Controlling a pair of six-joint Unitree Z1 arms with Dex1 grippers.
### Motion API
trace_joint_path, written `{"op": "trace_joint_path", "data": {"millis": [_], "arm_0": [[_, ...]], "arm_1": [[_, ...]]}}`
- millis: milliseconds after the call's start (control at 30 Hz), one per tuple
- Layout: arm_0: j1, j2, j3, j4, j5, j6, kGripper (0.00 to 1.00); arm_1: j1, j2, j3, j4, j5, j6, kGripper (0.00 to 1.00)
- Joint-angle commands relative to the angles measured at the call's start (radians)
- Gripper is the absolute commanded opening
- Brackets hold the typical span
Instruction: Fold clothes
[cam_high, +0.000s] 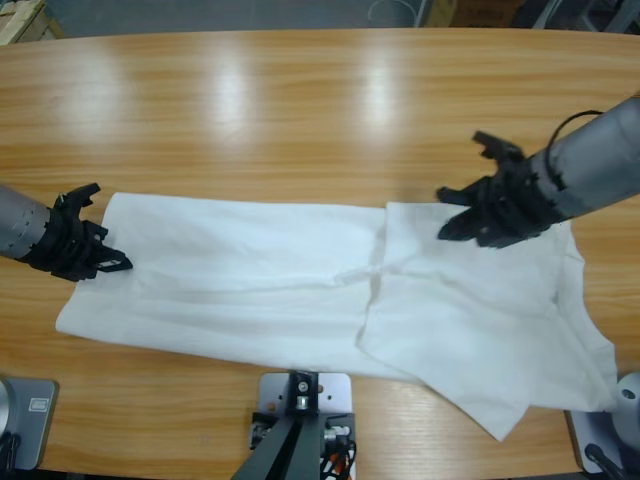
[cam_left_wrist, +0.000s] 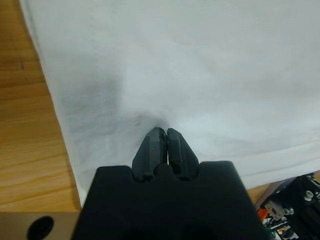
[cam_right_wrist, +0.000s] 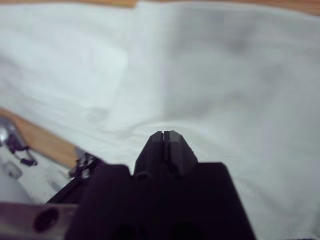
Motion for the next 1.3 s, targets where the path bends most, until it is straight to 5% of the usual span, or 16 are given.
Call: {"op": "trace_joint_path", "data": {"millis": [33,233,500,667,1033,1233,1267,1300], "arm_0": [[-0.005,0.015,0.025,-0.005,0.005,-0.019,0.000],[-0.004,0.013,0.025,-0.005,0.004,-0.021,0.000],[-0.004,0.014,0.027,-0.007,0.005,-0.023,0.000],[-0.004,0.007,0.027,-0.005,0.002,-0.022,0.000],[-0.005,-0.020,0.031,0.005,-0.005,-0.023,0.000],[-0.003,-0.063,0.035,0.009,-0.004,-0.024,0.000],[0.000,-0.069,0.036,0.009,-0.005,-0.026,0.000],[0.004,-0.073,0.038,0.009,-0.005,-0.027,0.000]], "arm_1": [[0.100,0.177,0.010,-0.151,0.030,0.070,0.000],[0.175,0.254,0.046,-0.254,0.029,0.126,0.000],[0.177,0.052,0.121,-0.166,0.010,0.168,0.000],[0.177,0.140,0.206,-0.326,0.009,0.164,0.000],[0.182,0.178,0.261,-0.349,0.028,0.150,0.000],[0.181,-0.143,0.227,-0.231,-0.027,0.165,0.000],[0.182,-0.188,0.194,-0.185,-0.034,0.181,0.090],[0.182,-0.235,0.147,-0.119,-0.057,0.191,0.465]]}}
